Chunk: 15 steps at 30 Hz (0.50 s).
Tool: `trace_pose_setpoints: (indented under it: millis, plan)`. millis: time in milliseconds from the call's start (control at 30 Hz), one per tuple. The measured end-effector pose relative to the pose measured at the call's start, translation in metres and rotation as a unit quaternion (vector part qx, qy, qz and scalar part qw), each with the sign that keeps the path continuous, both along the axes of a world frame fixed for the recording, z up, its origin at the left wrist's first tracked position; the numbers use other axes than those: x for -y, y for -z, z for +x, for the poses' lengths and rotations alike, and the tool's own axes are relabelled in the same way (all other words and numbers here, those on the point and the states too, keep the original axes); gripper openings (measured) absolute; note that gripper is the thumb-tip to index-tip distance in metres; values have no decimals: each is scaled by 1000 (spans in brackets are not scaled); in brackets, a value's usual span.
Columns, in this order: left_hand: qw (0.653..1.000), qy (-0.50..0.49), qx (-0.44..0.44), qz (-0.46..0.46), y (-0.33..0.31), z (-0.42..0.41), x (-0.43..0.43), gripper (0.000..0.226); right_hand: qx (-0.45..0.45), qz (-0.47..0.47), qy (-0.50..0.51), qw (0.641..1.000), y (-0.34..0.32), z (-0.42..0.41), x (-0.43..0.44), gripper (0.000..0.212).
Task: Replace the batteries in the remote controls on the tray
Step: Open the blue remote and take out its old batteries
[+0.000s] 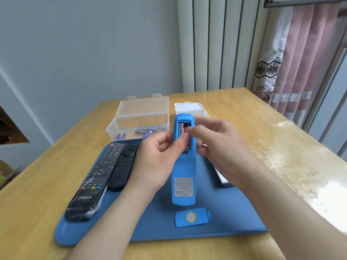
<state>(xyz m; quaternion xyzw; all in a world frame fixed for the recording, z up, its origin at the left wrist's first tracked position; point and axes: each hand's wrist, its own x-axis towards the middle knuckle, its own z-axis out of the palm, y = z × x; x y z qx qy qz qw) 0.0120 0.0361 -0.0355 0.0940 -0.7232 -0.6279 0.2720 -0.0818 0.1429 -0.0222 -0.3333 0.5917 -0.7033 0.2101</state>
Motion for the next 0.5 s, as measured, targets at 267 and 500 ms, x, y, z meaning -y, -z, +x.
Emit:
trace_pose_setpoints:
  millis: [267,500]
  plan:
    - [998,-11,24,-50,4,-2,5,27,-9,30,8,999,-2,4,0,19]
    - [996,-13,-3,-84,10,-6,-1,32,166,10,7,986,1,16,9,19]
